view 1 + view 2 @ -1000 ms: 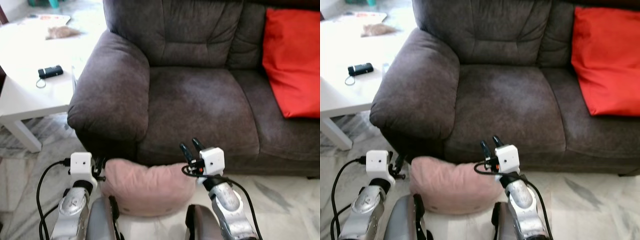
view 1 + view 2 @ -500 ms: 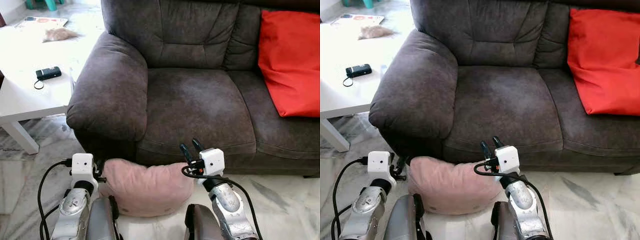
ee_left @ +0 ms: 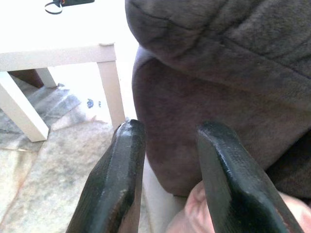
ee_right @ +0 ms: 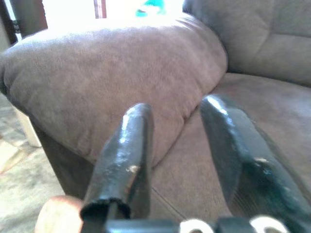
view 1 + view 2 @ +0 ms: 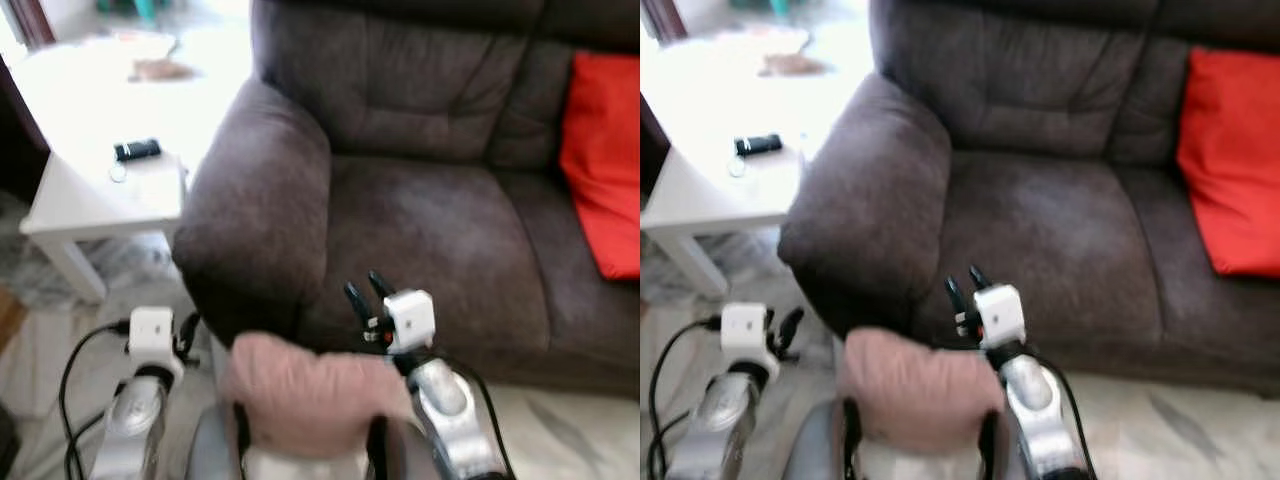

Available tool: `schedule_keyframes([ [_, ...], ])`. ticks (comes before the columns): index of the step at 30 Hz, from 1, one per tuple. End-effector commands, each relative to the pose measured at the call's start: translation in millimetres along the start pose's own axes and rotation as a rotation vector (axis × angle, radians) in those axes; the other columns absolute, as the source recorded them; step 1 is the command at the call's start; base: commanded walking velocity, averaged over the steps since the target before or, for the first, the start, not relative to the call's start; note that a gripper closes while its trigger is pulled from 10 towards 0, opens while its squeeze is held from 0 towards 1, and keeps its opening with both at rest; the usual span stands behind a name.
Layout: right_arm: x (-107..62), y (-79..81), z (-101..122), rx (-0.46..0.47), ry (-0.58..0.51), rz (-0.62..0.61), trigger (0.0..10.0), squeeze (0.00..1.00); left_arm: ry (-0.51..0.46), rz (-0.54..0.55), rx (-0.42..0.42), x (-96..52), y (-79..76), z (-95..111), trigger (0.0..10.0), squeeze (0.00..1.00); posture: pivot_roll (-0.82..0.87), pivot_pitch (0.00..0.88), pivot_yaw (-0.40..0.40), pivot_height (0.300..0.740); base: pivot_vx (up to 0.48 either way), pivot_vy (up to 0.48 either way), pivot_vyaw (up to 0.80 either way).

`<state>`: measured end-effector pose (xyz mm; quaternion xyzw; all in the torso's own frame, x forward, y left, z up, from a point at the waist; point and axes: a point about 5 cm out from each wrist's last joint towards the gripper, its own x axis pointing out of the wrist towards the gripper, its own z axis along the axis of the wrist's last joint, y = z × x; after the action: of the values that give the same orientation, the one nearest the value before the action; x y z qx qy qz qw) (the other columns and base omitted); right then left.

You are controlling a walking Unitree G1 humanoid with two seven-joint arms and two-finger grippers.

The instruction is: Move the pillow to the sofa from floor

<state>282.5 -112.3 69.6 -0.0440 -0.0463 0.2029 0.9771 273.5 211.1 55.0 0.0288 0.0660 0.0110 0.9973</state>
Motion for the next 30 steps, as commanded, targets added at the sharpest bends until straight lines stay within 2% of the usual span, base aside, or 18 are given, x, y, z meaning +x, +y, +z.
schedule_keyframes([
  [1,-4.9,-5.7,-5,0.006,0.025,-0.025,10.0,0.00,0.021,-0.026,0.002,-1.0,-5.2,-4,10.0,0.00,0.02,0.102,-0.088,0.551,0.255,0.000,0.00],
  [5,-5.3,-5.3,-5,0.007,0.026,-0.022,10.0,0.00,0.040,-0.090,-0.006,-5.6,-6.4,-6,10.0,0.00,0.02,0.105,-0.088,0.551,0.000,0.000,0.00],
  [8,-5.7,-5.4,-5,0.009,0.027,-0.023,10.0,0.00,0.131,-0.181,0.007,-13.7,-7.0,-18,10.0,0.00,0.02,0.109,-0.088,0.551,0.000,0.000,0.00],
  [9,-6.0,-4.9,-6,0.009,0.029,-0.020,10.0,0.00,0.206,-0.230,0.044,-22.5,-5.8,-31,10.0,0.00,0.02,0.110,-0.089,0.551,0.000,0.000,0.00],
  [10,-6.1,-4.8,-6,0.008,0.030,-0.019,10.0,0.00,0.226,-0.242,0.052,-25.0,-5.4,-34,10.0,0.00,0.02,0.110,-0.089,0.551,0.000,0.000,0.00],
  [12,-6.3,-4.8,-5,0.010,0.029,-0.018,10.0,0.00,0.306,-0.181,0.048,-29.1,5.6,-48,10.0,0.00,0.03,0.116,-0.093,0.551,0.000,0.000,0.00],
  [13,-6.2,-4.5,-5,0.010,0.029,-0.016,10.0,0.00,0.313,-0.169,0.036,-28.7,8.3,-50,10.0,0.27,0.03,0.119,-0.095,0.551,0.000,0.000,0.00],
  [14,-6.2,-4.5,-5,0.010,0.029,-0.016,10.0,0.00,0.313,-0.169,0.036,-28.7,8.3,-50,10.0,0.27,0.03,0.119,-0.095,0.551,0.000,0.000,0.00],
  [15,-6.1,-3.9,-5,0.010,0.030,-0.012,10.0,0.00,0.308,-0.146,-0.011,-25.5,10.4,-49,10.0,1.00,0.03,0.124,-0.098,0.551,0.000,0.000,0.00],
  [16,-6.4,-3.6,-5,0.009,0.030,-0.007,10.0,0.00,0.306,-0.143,-0.057,-21.5,10.4,-47,10.0,1.00,0.03,0.130,-0.102,0.551,0.000,0.000,0.00],
  [17,-6.5,-3.6,-5,0.008,0.030,-0.006,10.0,0.00,0.305,-0.144,-0.065,-20.7,10.1,-47,10.0,1.00,0.03,0.130,-0.102,0.551,0.000,0.000,0.00],
  [20,-6.8,-3.6,-4,0.004,0.030,0.003,10.0,0.00,0.311,-0.169,-0.042,-12.1,8.4,-44,10.0,1.00,0.02,0.153,-0.112,0.551,0.000,0.000,0.00],
  [22,-6.6,-4.9,0,0.010,0.021,0.000,10.0,0.00,0.321,-0.169,-0.044,3.0,9.0,-41,10.0,1.00,0.00,0.174,-0.116,0.551,0.000,0.000,0.00],
  [26,-5.9,-8.4,3,0.017,0.009,-0.015,10.0,0.00,0.342,-0.172,-0.054,10.9,10.1,-39,10.0,1.00,0.00,0.173,-0.109,0.551,0.000,0.000,0.00],
  [30,-2.1,-17.1,7,0.031,-0.009,-0.063,10.0,0.00,0.377,-0.178,-0.027,20.7,11.8,-37,10.0,1.00,-0.01,0.180,-0.078,0.551,0.000,0.000,0.00],
])
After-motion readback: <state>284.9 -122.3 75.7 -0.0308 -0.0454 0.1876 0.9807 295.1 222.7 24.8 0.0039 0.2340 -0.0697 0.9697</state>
